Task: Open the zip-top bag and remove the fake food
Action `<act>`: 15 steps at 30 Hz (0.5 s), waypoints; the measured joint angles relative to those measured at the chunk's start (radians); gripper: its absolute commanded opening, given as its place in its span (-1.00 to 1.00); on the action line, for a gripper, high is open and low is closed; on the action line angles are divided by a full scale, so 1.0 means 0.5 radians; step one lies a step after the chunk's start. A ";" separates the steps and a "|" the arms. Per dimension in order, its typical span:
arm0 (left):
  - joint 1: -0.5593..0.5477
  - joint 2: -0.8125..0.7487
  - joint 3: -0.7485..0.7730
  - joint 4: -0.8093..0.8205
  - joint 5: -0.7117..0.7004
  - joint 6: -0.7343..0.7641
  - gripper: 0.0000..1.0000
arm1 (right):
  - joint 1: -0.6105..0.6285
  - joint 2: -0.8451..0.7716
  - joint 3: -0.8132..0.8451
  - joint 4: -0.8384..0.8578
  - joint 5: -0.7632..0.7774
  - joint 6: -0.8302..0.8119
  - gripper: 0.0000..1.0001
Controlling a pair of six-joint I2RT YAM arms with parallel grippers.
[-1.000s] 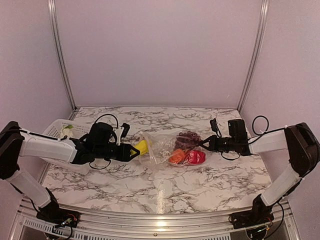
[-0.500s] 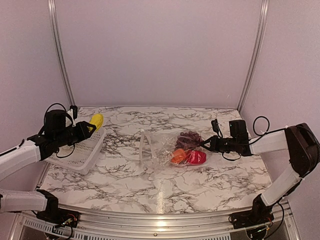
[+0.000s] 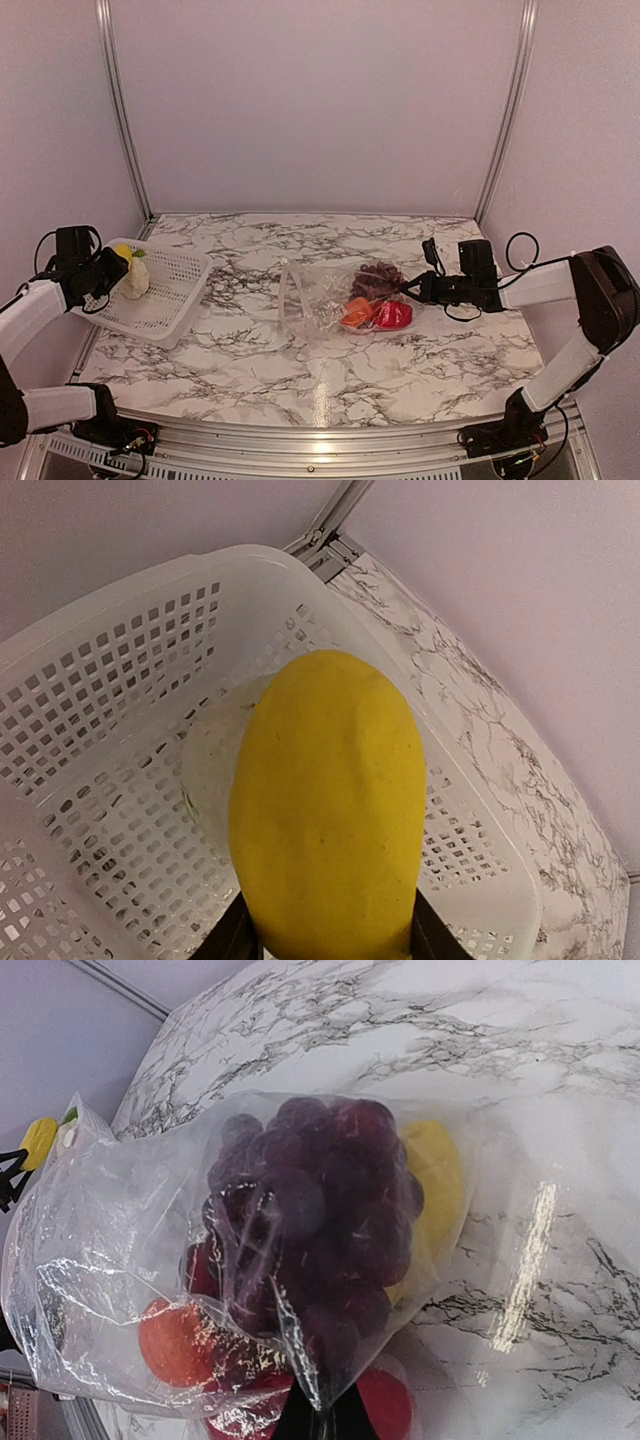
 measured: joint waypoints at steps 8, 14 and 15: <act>0.220 0.076 -0.115 -0.017 -0.101 -0.022 -0.09 | 0.000 0.012 0.000 0.024 -0.016 0.000 -1.00; 0.281 0.156 -0.138 -0.011 -0.096 -0.028 0.40 | 0.000 0.012 0.000 0.024 -0.018 0.001 -1.00; 0.281 0.155 -0.138 -0.006 -0.089 -0.029 0.42 | 0.000 0.012 0.000 0.025 -0.020 0.001 -1.00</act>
